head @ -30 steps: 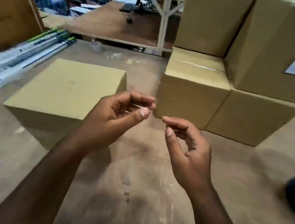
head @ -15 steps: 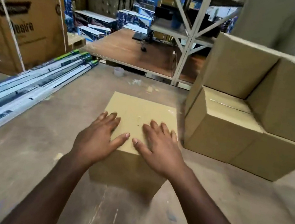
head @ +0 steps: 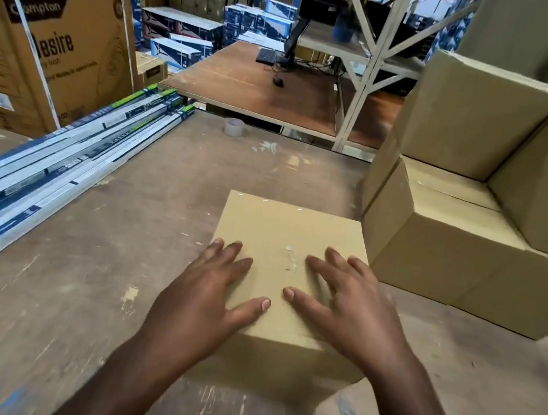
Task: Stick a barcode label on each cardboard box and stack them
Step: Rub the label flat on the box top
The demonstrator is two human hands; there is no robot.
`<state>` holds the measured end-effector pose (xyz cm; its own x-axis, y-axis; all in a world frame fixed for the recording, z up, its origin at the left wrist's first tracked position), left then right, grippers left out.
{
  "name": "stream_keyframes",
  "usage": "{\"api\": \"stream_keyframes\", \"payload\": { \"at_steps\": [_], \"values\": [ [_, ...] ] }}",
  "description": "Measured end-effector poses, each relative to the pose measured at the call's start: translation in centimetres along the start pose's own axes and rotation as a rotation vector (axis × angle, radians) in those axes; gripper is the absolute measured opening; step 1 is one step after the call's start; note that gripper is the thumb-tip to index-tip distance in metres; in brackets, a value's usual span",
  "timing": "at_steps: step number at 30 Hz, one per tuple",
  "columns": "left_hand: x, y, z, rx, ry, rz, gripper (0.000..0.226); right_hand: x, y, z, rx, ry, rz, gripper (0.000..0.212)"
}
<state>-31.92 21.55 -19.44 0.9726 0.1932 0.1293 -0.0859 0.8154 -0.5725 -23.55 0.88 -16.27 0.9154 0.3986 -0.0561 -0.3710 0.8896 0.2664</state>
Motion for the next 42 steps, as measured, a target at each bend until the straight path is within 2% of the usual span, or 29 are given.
{"api": "stream_keyframes", "payload": {
  "at_steps": [3, 5, 7, 9, 11, 18, 20, 22, 24, 28, 29, 31, 33, 34, 35, 38, 39, 40, 42],
  "values": [
    [1.7, -0.8, 0.1, 0.168, 0.058, -0.039, 0.078, 1.3, 0.0, 0.6, -0.058, -0.102, 0.076, 0.082],
    [3.6, -1.8, 0.4, 0.240, 0.110, -0.108, 0.088, 2.8, -0.1, 0.7, 0.046, -0.039, 0.137, 0.088],
    [5.1, -2.4, 0.2, 0.216, 0.197, -0.165, 0.102, 4.3, -0.3, 0.2, 0.114, 0.036, 0.177, 0.095],
    [5.3, -2.4, -0.5, 0.233, 0.241, -0.203, 0.114, 5.4, -0.6, -0.5, 0.068, 0.030, 0.193, 0.097],
    [5.0, -1.9, -1.1, 0.266, 0.225, -0.227, 0.120, 5.9, -0.9, -0.9, 0.050, -0.031, 0.179, 0.091],
    [5.2, -1.5, -1.4, 0.234, 0.166, -0.249, 0.118, 7.0, -1.1, -1.2, 0.150, -0.165, 0.180, 0.046],
    [5.0, -1.5, -1.3, 0.205, 0.151, -0.241, 0.115, 6.5, -1.5, -1.1, 0.216, -0.105, 0.183, 0.053],
    [5.0, -1.5, -1.2, 0.171, 0.152, -0.231, 0.114, 6.0, -1.7, -1.0, 0.174, -0.030, 0.191, 0.069],
    [5.0, -1.4, -1.1, 0.155, 0.162, -0.234, 0.114, 6.0, -1.3, -1.1, 0.125, -0.038, 0.188, 0.069],
    [5.0, -1.4, -1.1, 0.153, 0.165, -0.243, 0.115, 6.7, -1.0, -1.3, 0.196, -0.205, 0.198, 0.025],
    [4.9, -1.4, -1.0, 0.150, 0.163, -0.240, 0.115, 6.8, -1.2, -1.3, 0.242, -0.211, 0.185, 0.022],
    [4.9, -1.4, -1.0, 0.141, 0.159, -0.238, 0.115, 6.4, -1.3, -1.3, 0.259, -0.158, 0.179, 0.037],
    [4.8, -1.4, -1.0, 0.130, 0.153, -0.241, 0.115, 6.0, -1.3, -1.4, 0.130, -0.103, 0.196, 0.064],
    [4.8, -1.4, -0.9, 0.126, 0.154, -0.243, 0.114, 6.0, -1.2, -1.5, 0.096, -0.103, 0.194, 0.066],
    [4.9, -1.3, -0.9, 0.124, 0.155, -0.245, 0.114, 6.2, -1.0, -1.5, 0.101, -0.123, 0.191, 0.060],
    [4.9, -1.3, -0.8, 0.122, 0.150, -0.254, 0.113, 7.1, -1.0, -1.4, 0.184, -0.235, 0.174, 0.019],
    [4.8, -1.3, -0.8, 0.118, 0.142, -0.257, 0.113, 7.3, -1.1, -1.4, 0.218, -0.246, 0.164, 0.012],
    [4.7, -1.3, -0.7, 0.111, 0.134, -0.258, 0.113, 7.3, -1.3, -1.4, 0.255, -0.231, 0.161, 0.014],
    [4.6, -1.2, -0.8, 0.097, 0.126, -0.255, 0.113, 6.6, -1.7, -1.5, 0.245, -0.126, 0.186, 0.043]
  ]
}}
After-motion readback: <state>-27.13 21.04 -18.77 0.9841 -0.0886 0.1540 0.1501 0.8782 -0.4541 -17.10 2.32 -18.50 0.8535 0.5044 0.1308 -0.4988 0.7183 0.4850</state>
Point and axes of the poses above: each hand's wrist, its own x-axis towards the middle knuckle, its own z-axis out of the back of the hand, y = z × x, the point moved 2 cm from there along x, towards the middle knuckle, and after that the axes turned 2 degrees about x, right-handed, at the moved point
